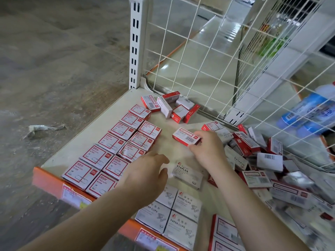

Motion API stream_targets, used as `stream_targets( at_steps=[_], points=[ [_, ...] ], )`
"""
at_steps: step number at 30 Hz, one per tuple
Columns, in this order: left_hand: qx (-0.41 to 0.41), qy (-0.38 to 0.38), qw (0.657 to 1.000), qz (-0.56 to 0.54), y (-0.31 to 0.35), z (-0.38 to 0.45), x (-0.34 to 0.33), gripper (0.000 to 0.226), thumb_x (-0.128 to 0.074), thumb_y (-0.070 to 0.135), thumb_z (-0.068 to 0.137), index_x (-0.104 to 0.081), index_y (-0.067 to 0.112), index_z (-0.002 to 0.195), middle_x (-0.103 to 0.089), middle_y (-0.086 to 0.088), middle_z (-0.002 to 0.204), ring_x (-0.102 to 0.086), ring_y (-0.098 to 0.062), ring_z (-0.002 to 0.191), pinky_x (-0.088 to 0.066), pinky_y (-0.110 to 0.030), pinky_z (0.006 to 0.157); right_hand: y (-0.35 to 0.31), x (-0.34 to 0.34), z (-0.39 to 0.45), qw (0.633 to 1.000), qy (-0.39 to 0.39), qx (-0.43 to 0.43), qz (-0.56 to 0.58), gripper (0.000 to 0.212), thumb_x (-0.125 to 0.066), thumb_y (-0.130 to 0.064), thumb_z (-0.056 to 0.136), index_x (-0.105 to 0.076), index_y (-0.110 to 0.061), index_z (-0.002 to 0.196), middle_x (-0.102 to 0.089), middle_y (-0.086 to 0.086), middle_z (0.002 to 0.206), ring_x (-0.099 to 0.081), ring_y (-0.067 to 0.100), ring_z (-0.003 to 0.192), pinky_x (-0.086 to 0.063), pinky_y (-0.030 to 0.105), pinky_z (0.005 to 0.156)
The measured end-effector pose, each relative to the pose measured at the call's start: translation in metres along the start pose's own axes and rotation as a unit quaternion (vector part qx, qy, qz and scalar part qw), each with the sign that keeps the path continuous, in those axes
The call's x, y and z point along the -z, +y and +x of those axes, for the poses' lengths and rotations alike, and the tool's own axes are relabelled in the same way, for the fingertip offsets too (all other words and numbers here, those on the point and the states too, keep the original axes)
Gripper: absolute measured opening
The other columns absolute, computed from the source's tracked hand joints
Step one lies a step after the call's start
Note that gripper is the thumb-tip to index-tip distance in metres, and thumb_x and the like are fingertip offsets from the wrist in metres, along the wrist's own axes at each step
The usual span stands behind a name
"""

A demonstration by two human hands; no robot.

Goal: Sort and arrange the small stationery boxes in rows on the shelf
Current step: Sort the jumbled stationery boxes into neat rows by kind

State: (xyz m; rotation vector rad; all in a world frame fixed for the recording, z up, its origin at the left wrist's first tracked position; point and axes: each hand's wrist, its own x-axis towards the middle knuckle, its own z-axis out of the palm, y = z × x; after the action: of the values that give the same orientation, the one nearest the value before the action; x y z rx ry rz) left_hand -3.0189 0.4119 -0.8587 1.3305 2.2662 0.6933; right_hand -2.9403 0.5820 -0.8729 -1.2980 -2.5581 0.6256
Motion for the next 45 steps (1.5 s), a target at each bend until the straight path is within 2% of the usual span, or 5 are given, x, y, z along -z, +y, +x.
stream_targets(
  at_steps=[5,14,28,36,45],
  points=[
    [0.013,0.027,1.0,0.007,0.0,-0.006,0.0,0.038,-0.04,0.027,0.097,-0.041,0.029,0.135,-0.045,0.012,0.133,-0.044,-0.008,0.119,-0.041,-0.024,0.098,0.001,0.022,-0.025,0.998,0.003,0.003,0.055,0.044,-0.065,-0.015,0.085,-0.055,-0.013,0.128,-0.054,0.003,0.124,-0.054,0.018,0.11,-0.045,0.035,0.097],
    [-0.041,0.107,0.993,0.011,0.015,-0.012,0.002,0.048,-0.046,0.029,0.095,-0.032,0.035,0.141,-0.04,0.014,0.14,-0.041,-0.008,0.125,-0.036,-0.02,0.098,0.013,0.052,-0.075,0.983,-0.03,0.01,0.18,0.033,-0.066,-0.019,0.085,-0.063,-0.023,0.118,-0.061,-0.017,0.108,-0.052,-0.015,0.093,-0.038,-0.004,0.072],
    [-0.17,0.133,0.976,-0.008,0.006,-0.017,0.003,0.02,-0.062,0.024,0.086,-0.066,0.018,0.105,-0.066,0.009,0.1,-0.065,-0.011,0.083,-0.043,-0.01,0.067,0.016,0.059,-0.105,0.943,-0.093,-0.022,0.319,0.02,-0.06,-0.016,0.088,-0.066,-0.032,0.099,-0.068,-0.025,0.089,-0.062,-0.009,0.088,-0.049,0.01,0.08],
    [-0.091,0.105,0.986,-0.089,0.012,-0.019,0.0,0.017,-0.046,0.031,0.093,-0.057,0.021,0.102,-0.062,0.012,0.096,-0.06,-0.002,0.088,-0.052,-0.017,0.074,0.018,0.056,-0.113,0.944,-0.122,-0.005,0.307,0.036,-0.064,-0.038,0.078,-0.054,-0.045,0.112,-0.064,-0.028,0.098,-0.057,-0.014,0.093,-0.047,0.008,0.076],
    [0.035,0.073,0.981,-0.177,0.013,-0.009,-0.007,0.02,-0.043,0.029,0.096,-0.057,0.016,0.091,-0.057,0.01,0.073,-0.047,-0.004,0.052,-0.034,-0.007,0.04,0.013,0.042,-0.12,0.972,-0.09,0.064,0.209,0.046,-0.07,-0.021,0.081,-0.048,-0.05,0.11,-0.062,-0.025,0.107,-0.055,-0.011,0.1,-0.045,0.012,0.086]
  ],
)
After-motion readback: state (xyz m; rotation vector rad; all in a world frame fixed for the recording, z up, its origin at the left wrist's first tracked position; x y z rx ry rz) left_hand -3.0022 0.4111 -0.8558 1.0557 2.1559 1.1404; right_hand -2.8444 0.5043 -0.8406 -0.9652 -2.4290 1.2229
